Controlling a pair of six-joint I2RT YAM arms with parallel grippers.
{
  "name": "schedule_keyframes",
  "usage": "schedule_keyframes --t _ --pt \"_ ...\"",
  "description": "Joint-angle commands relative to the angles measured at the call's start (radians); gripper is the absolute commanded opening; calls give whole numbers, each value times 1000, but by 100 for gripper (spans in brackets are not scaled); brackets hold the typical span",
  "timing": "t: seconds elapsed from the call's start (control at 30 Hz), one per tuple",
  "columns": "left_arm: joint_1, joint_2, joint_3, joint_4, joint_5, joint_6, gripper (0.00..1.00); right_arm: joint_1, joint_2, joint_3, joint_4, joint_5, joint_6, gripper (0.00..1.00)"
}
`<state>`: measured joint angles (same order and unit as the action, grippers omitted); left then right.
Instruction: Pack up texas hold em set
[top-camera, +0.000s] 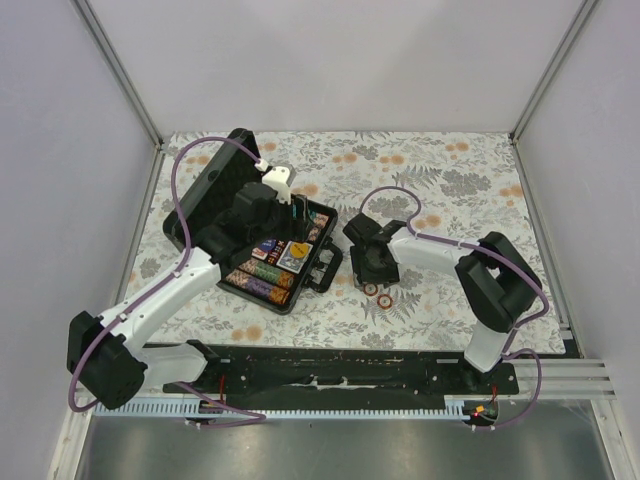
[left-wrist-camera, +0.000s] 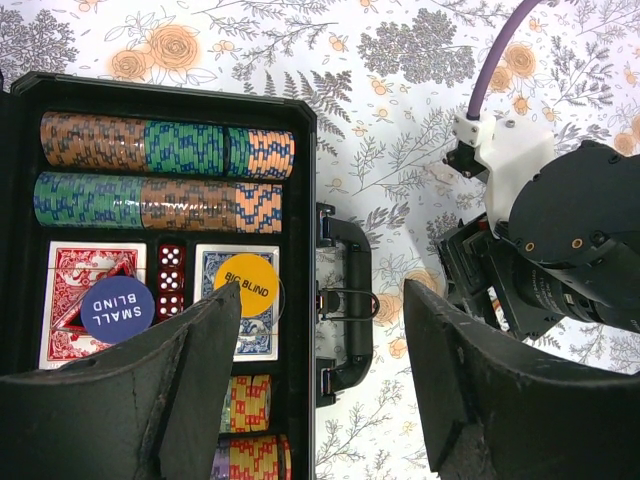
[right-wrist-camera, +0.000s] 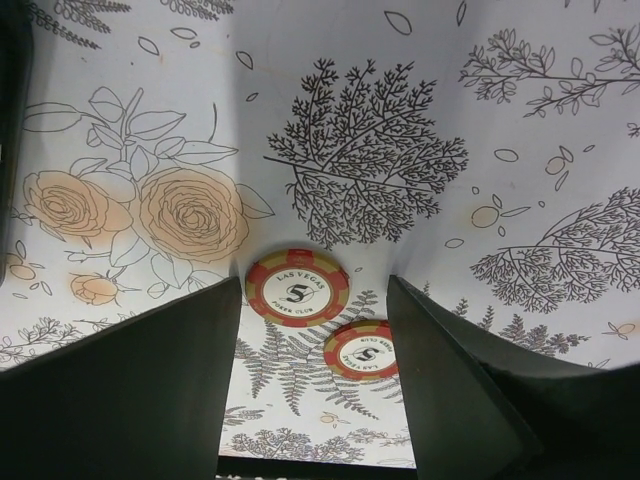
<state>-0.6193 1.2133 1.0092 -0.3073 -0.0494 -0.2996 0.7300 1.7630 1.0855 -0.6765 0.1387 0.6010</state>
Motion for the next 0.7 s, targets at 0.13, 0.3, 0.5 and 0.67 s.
schedule_keyframes --t 0.13,0.3,0.5,0.67 --pt "-5 -20 -3 14 -9 -29 73 14 49 24 18 16 6 58" --pt "-5 -18 -9 11 2 -33 73 25 66 34 2 19 8 49" --pt "-5 -23 -24 14 29 -45 73 31 79 40 -17 12 22 54" --pt "-5 -37 -50 22 45 -64 74 39 82 42 -44 10 19 61"
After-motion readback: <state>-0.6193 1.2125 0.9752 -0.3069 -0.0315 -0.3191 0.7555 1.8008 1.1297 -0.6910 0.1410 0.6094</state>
